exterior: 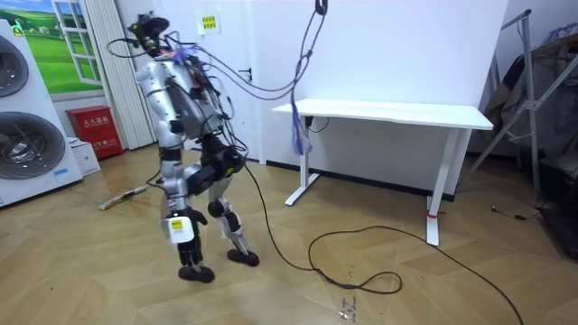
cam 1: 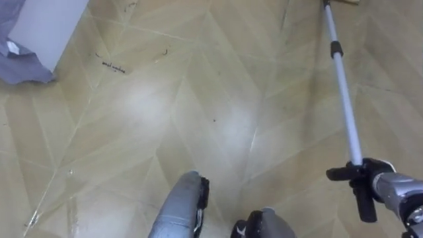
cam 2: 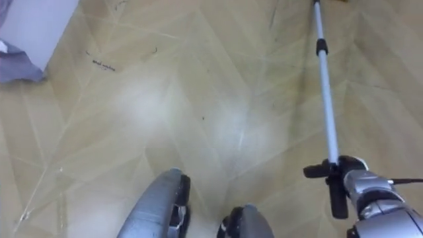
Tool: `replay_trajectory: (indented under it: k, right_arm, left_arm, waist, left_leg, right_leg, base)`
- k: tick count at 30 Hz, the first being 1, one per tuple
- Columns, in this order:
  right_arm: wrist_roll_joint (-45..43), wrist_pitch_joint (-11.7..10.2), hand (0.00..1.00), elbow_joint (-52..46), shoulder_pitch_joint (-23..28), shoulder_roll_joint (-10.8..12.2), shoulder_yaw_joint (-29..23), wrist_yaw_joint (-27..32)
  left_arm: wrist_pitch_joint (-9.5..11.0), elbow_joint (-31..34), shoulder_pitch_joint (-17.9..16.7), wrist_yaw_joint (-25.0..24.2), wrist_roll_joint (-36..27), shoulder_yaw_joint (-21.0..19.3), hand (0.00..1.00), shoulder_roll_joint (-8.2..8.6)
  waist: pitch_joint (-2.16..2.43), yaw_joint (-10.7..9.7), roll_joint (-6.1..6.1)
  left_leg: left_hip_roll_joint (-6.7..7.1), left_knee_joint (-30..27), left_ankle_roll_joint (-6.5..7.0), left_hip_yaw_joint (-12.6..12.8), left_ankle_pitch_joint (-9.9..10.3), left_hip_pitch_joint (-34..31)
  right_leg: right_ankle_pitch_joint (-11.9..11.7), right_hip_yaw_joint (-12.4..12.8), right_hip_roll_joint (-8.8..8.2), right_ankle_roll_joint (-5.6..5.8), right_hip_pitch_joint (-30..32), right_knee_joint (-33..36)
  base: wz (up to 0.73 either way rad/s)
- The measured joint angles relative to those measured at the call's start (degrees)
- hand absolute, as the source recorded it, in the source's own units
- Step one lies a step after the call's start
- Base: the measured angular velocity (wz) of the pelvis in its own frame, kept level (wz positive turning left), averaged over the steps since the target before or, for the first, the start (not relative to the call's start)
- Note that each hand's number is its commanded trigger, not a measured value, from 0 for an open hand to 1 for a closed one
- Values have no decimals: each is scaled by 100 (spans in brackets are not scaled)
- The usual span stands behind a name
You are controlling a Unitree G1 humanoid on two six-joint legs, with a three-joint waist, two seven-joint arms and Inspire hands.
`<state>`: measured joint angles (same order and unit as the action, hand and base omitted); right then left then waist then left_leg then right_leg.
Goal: Mop floor
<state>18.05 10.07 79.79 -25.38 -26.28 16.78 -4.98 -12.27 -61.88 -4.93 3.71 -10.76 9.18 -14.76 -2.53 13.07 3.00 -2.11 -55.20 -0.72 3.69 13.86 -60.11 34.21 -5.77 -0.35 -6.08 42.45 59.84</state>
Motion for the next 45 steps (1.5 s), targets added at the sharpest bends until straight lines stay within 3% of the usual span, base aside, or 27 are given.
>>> replay_trajectory:
  k: [3, 4, 5, 6, 7, 9, 11, 14, 15, 16, 17, 20, 23, 24, 27, 29, 30, 32, 33, 34, 36, 37, 39, 41, 42, 43, 45]
  right_arm:
    - [290, -33, 100, 123, 922, 76, -12, -18]
    - [301, -33, 100, 318, 1244, 121, -7, 5]
    - [287, -33, 100, 374, 1427, 134, -4, 32]
    - [233, -36, 100, 393, 1760, 178, -6, 133]
    - [212, -68, 100, 393, 1976, 297, -6, 238]
    - [160, -73, 100, 379, 2163, 540, -2, 388]
    - [160, -75, 100, 267, 2238, 732, 7, 545]
    - [-101, -78, 100, 178, 2221, 947, 40, 719]
    - [-218, -60, 100, 110, 2199, 1020, 29, 738]
    - [-261, -27, 100, 89, 2203, 1066, 11, 728]
    - [-279, 13, 100, 71, 2193, 1074, -2, 725]
    - [-275, 253, 100, 86, 1770, 975, -33, 655]
    - [-255, 357, 100, 238, 856, 602, -174, 384]
    - [-250, 357, 100, 235, 481, 421, -183, 341]
    - [-100, 223, 100, 145, -161, 101, 1, 251]
    - [142, 184, 100, 54, -317, 32, -48, 149]
    - [356, 195, 100, 46, -270, 12, -158, 84]
    - [624, 198, 100, 39, -16, 25, -365, 39]
    - [719, 184, 100, 65, 217, 67, -475, 42]
    - [933, 121, 100, 125, 525, 133, -478, 37]
    - [1134, 44, 100, 382, 1022, 185, -480, -113]
    - [1092, 46, 100, 536, 1332, 198, -448, -211]
    - [910, 48, 100, 560, 1898, 265, -371, -184]
    - [684, 34, 100, 559, 2355, 426, -232, -44]
    - [605, -22, 100, 556, 2550, 562, -144, 41]
    - [558, -48, 100, 551, 2657, 639, -24, 119]
    - [413, -52, 100, 454, 2653, 789, 21, 262]
  left_arm:
    - [-15, -39, 27, -116, 38, 1, 0, 116]
    - [36, -50, 42, -162, 37, 4, 0, 174]
    - [35, -54, 46, -167, 47, -11, 0, 222]
    - [58, -55, 58, -163, 61, -11, 0, 307]
    - [73, -62, 84, -159, 104, -9, 0, 334]
    - [122, -67, 165, -105, 166, -11, 0, 340]
    - [192, -74, 283, 36, 192, -25, 0, 409]
    - [231, -114, 244, 100, 198, 8, 0, 540]
    - [219, -122, 195, 123, 185, -6, 0, 530]
    - [160, -118, 161, 149, 197, -20, 0, 516]
    - [121, -118, 156, 165, 202, -21, 0, 511]
    - [79, -113, 152, 185, 89, -16, 0, 412]
    - [42, -92, 58, 195, -294, 11, 0, 199]
    - [40, -79, -14, 199, -364, 31, 0, 96]
    - [16, 63, -190, 202, -370, 125, 0, -116]
    - [-15, 68, -256, 176, -307, 102, 0, -124]
    - [-17, 73, -254, 128, -243, 96, 0, -121]
    - [-28, 169, -258, -49, -175, 98, 0, -121]
    - [-24, 194, -260, -181, -70, 98, 0, -116]
    - [-19, 160, -237, -266, -54, 81, 0, -106]
    - [-34, -15, -119, -341, 178, -49, 0, 49]
    - [-54, -48, -115, -365, 410, -169, 0, 191]
    - [-47, -101, -76, -452, 539, -240, 0, 309]
    - [3, -199, 59, -425, 610, -252, 0, 380]
    - [69, -201, 80, -415, 610, -271, 0, 420]
    - [134, -217, 106, -377, 609, -277, 0, 430]
    - [195, -216, 115, -212, 594, -338, 0, 513]
  waist:
    - [77, -120, -305]
    - [92, -177, -406]
    - [143, -216, -476]
    - [226, -307, -604]
    - [248, -461, -664]
    - [247, -672, -784]
    - [216, -725, -837]
    - [206, -740, -886]
    - [179, -746, -831]
    - [169, -750, -798]
    - [170, -755, -792]
    - [137, -589, -640]
    - [96, -469, -389]
    - [107, -392, -340]
    - [78, -147, -127]
    - [63, -160, -60]
    - [35, -161, -12]
    - [46, -174, -41]
    - [57, -178, -102]
    - [68, -190, -141]
    - [98, -197, -306]
    - [119, -202, -407]
    - [168, -291, -549]
    - [236, -461, -688]
    - [264, -588, -827]
    - [229, -718, -919]
    - [197, -824, -971]
  left_leg:
    - [99, 57, 651, 211, 234, 248]
    - [115, -28, 809, 496, 457, 457]
    - [131, -48, 862, 591, 575, 548]
    - [216, -22, 931, 656, 736, 733]
    - [326, 82, 953, 667, 831, 934]
    - [453, 265, 933, 510, 931, 1197]
    - [499, 515, 895, 360, 935, 1408]
    - [503, 1043, 776, 120, 874, 1865]
    - [510, 1200, 699, 3, 875, 2021]
    - [517, 1220, 601, -154, 928, 2135]
    - [518, 1216, 560, -223, 952, 2183]
    - [477, 873, 450, -340, 967, 2162]
    - [357, -212, 64, -406, 752, 1714]
    - [243, -774, -45, -399, 599, 1479]
    - [13, -1738, -49, -377, -12, 1049]
    - [-10, -1647, -53, -315, 39, 1017]
    - [14, -1135, -23, -215, 281, 1040]
    - [122, 220, -36, -100, 361, 1103]
    - [236, 1119, 21, -59, 184, 1238]
    - [313, 1358, 292, 4, 16, 1431]
    - [291, 1398, 499, 249, 156, 1734]
    - [303, 1382, 593, 431, 285, 1930]
    - [369, 1335, 696, 580, 405, 2163]
    - [421, 1256, 702, 516, 408, 2312]
    - [437, 1287, 702, 357, 409, 2413]
    - [494, 1372, 702, 117, 409, 2545]
    - [502, 1462, 697, -213, 407, 2605]
  right_leg:
    - [129, 138, -65, 228, -452, 12]
    - [-25, 255, -219, 525, -419, 435]
    - [-131, 310, -268, 650, -419, 605]
    - [-446, 397, -349, 789, -385, 870]
    - [-806, 446, -384, 819, -340, 1109]
    - [-1295, 570, -375, 846, -267, 1335]
    - [-1138, 660, -367, 847, 51, 1195]
    - [-1041, 644, -408, 862, 299, -451]
    - [-1181, 601, -394, 810, 270, -1258]
    - [-1546, 443, -396, 751, 201, -1622]
    - [-1613, 346, -415, 687, 128, -1618]
    - [-1424, -58, -477, 451, 25, -1421]
    - [-1080, -292, -546, 266, 34, -1042]
    - [-941, -354, -479, 198, 30, -874]
    - [-635, -344, -330, 66, -61, -582]
    - [-526, -267, -311, 38, -244, -592]
    - [-488, -123, -281, 70, -373, -658]
    - [-478, 3, -238, 121, -628, -985]
    - [-482, 47, -227, 177, -848, -1243]
    - [-463, 200, -223, 270, -1022, -1453]
    - [-519, 352, -278, 405, -1289, -1460]
    - [-622, 406, -369, 593, -1317, -1215]
    - [-831, 420, -520, 778, -1311, -829]
    - [-1247, 434, -552, 815, -1219, -456]
    - [-1649, 449, -524, 809, -1125, -195]
    - [-1755, 565, -482, 794, -929, 6]
    - [-1413, 656, -396, 769, -430, -139]
  base:
    - [45]
    - [49]
    - [23]
    - [3]
    - [0]
    - [-17]
    - [-60]
    - [-78]
    - [-43]
    - [-24]
    - [11]
    - [5]
    - [7]
    - [0]
    - [2]
    - [59]
    - [97]
    - [99]
    - [84]
    - [77]
    - [35]
    - [0]
    - [-25]
    - [-40]
    - [-71]
    - [-84]
    - [-126]
